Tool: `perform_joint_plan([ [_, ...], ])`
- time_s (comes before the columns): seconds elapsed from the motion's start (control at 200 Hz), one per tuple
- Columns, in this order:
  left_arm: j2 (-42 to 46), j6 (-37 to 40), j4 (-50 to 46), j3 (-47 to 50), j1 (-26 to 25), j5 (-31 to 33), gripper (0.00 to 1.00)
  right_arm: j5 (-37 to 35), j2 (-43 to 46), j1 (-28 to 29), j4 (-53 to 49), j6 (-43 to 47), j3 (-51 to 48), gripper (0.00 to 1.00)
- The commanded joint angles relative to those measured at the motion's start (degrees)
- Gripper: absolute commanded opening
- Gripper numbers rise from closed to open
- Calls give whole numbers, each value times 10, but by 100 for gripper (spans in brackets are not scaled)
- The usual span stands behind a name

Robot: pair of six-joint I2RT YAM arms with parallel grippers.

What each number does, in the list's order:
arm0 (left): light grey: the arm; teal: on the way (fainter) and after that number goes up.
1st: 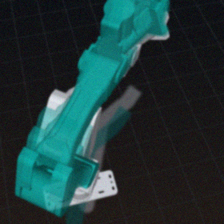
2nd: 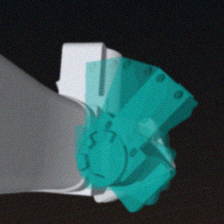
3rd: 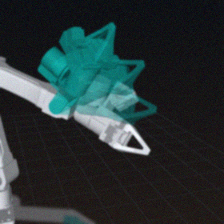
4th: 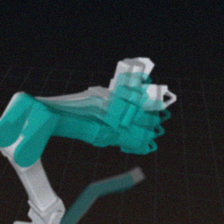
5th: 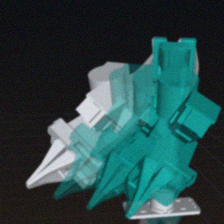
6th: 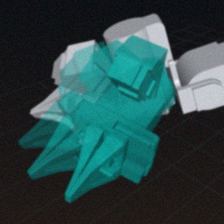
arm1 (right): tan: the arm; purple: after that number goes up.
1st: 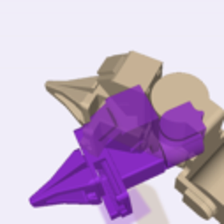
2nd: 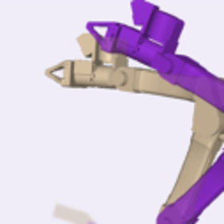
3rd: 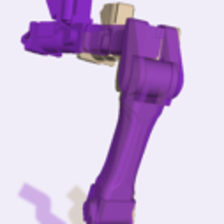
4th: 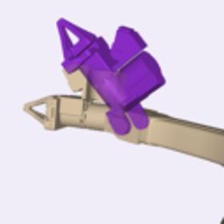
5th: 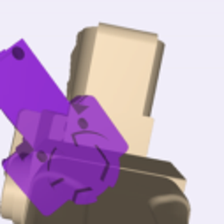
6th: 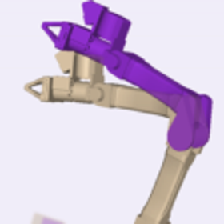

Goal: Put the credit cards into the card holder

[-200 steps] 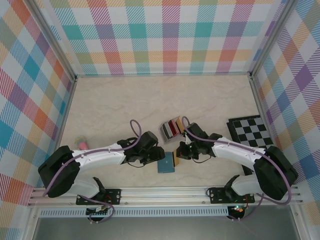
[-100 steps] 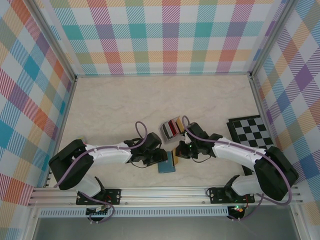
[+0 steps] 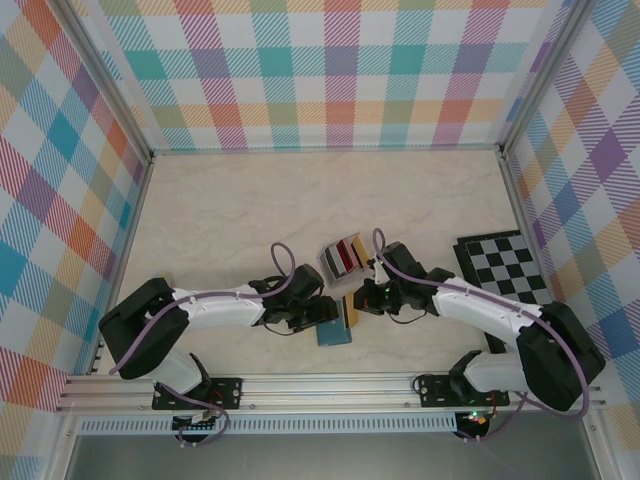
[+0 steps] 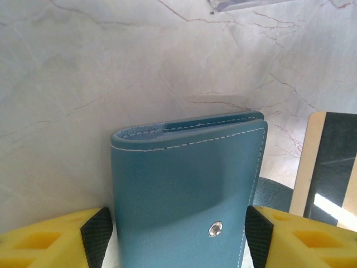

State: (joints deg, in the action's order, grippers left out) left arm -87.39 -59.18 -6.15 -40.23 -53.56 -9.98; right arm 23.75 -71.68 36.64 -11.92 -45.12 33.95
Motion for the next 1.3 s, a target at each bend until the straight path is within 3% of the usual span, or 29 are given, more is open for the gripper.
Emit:
perform_joint_plan([
  [0.0, -10, -3, 82, -5, -7, -4, 70, 62, -4, -13, 45, -6, -13, 1],
  [0.145, 7, 2, 22, -11, -8, 27, 72, -5, 2, -16, -16, 13, -4, 2],
  [0.25, 35, 8, -18, -3, -4, 49, 69, -14, 1, -16, -21, 27, -6, 2],
  [0.515, 15, 6, 10, 3, -2, 12, 53, 3, -33, -14, 4, 47, -12, 2],
  [0.755, -13, 5, 9, -3, -3, 8, 50, -6, -35, -11, 33, 64, -38, 2],
  [1.115, -28, 1, 11, -2, -5, 1, 52, 32, -12, -10, 108, 52, -62, 2],
  [1.295, -11, 9, 32, -2, -6, -10, 67, 30, 15, -9, 75, 44, -40, 2],
])
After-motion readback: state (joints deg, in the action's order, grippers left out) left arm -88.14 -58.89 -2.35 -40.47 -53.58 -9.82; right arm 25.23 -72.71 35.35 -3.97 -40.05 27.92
